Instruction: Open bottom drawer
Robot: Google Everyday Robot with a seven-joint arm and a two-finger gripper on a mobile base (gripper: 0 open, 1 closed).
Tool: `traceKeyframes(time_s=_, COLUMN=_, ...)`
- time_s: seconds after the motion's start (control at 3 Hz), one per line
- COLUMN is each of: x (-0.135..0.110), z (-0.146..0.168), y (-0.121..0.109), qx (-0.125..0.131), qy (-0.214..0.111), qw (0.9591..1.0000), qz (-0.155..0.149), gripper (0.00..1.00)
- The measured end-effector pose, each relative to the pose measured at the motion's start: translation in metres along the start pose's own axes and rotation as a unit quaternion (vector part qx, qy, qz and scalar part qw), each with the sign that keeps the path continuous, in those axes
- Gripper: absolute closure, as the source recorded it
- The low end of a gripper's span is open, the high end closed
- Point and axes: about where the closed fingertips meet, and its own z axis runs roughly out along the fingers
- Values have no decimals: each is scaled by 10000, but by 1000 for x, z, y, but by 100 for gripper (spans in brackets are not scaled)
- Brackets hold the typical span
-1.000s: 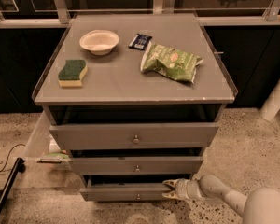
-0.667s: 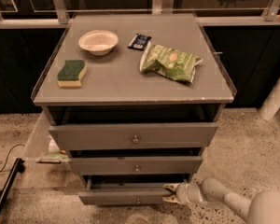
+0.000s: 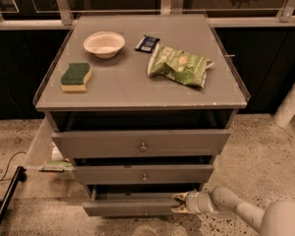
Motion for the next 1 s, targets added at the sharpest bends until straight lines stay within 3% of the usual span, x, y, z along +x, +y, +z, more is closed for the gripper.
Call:
traceKeyframes(time_s=0.67, x=13, z=3, y=12, qx=-89, qy=1, qw=9996, qz=262, gripper=13)
traceKeyframes(time_s=1.0, x=12, z=3, y=12, qx=-91, qy=3, qw=9996, qz=266, gripper=0)
